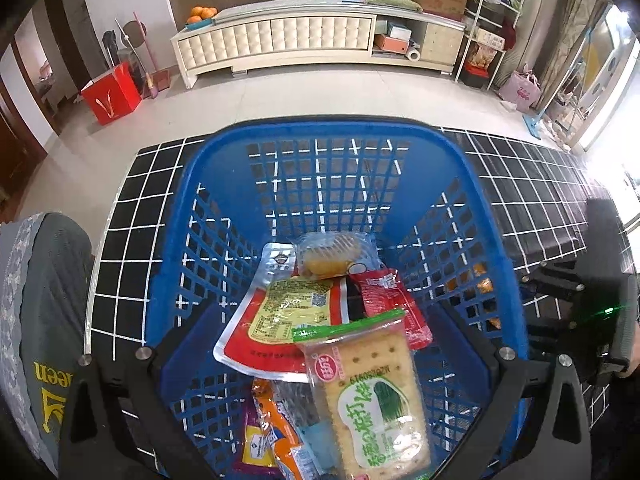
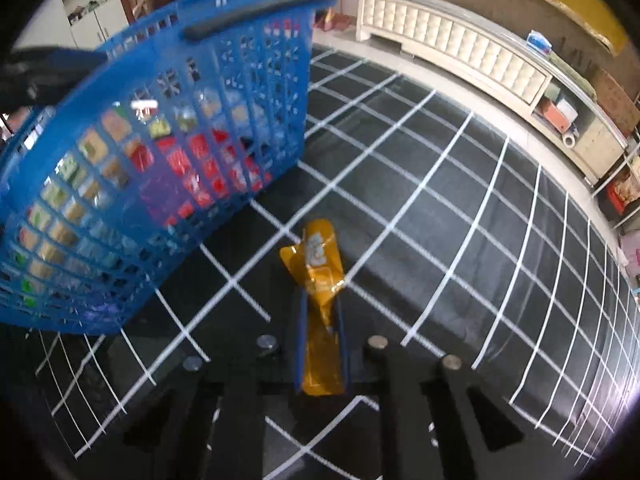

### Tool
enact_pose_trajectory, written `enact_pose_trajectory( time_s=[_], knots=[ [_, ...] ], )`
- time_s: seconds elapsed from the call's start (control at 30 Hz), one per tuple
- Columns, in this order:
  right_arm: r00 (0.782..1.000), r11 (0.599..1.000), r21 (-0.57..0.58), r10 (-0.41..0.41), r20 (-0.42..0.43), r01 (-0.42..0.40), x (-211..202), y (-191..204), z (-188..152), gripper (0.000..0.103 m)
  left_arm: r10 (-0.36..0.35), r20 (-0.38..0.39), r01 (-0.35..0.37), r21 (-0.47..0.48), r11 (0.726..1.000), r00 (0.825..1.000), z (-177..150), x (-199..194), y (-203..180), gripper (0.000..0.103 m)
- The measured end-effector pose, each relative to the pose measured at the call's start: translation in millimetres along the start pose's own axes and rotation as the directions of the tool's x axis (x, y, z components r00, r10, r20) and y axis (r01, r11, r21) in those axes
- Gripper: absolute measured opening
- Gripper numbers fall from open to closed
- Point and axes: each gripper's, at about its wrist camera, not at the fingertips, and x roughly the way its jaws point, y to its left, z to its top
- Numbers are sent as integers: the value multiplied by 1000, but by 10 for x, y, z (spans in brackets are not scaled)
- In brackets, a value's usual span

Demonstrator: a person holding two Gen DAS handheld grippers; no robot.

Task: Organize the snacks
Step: 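Carry the orange packet over the basket with the right tool, then open the right tool to drop the orange packet into the basket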

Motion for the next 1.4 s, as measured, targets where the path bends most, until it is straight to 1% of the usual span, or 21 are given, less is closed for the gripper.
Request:
enact_pose_trajectory(
  time_s=[0.1,0.2,0.3,0.37,0.43,0.47,0.6,0.7,0.8,0.93,1.1,1.23,1.4],
  knots=[
    [1000,999,41,23,1,-23,-92,11,-33,16,-3,22,3,2,1000,1000,-54,-137,-2,103],
    [999,998,59,24,33,-26,-327,59,-33,17,2,40,-2,-4,1000,999,-100,-281,30,103],
    [996,997,71,6,88,-12,-641,113,-2,17,-12,76,14,-27,1000,997,-152,-509,88,103],
    [991,996,87,-4,137,-8,-914,163,28,17,-28,114,32,-41,999,993,-198,-710,125,103],
    [983,995,99,-26,184,8,-1191,246,72,17,-31,151,38,-43,998,988,-246,-901,143,103],
    [975,995,104,-31,219,8,-1375,304,98,17,-32,169,40,-43,998,985,-271,-991,145,103],
    [951,994,108,-41,306,8,-1806,485,206,17,-44,253,53,-27,998,966,-381,-1373,173,103],
    [931,993,118,-50,363,8,-2045,638,309,17,-45,296,52,-15,999,954,-451,-1556,191,103],
    [921,992,126,-34,388,-17,-2112,735,416,17,-46,324,51,-9,999,945,-524,-1686,225,103],
    [921,990,139,-26,389,-31,-2057,851,556,17,-45,337,50,-9,999,940,-569,-1725,278,103],
    [931,988,150,-36,362,-20,-1877,931,676,17,-23,343,29,-12,1000,939,-625,-1687,388,103],
    [945,982,185,-26,326,-37,-1694,880,754,17,-26,334,34,-19,999,942,-635,-1578,489,103],
    [959,979,202,-50,278,-7,-1498,857,795,17,-34,317,48,-36,998,948,-546,-1361,588,103]
  ],
)
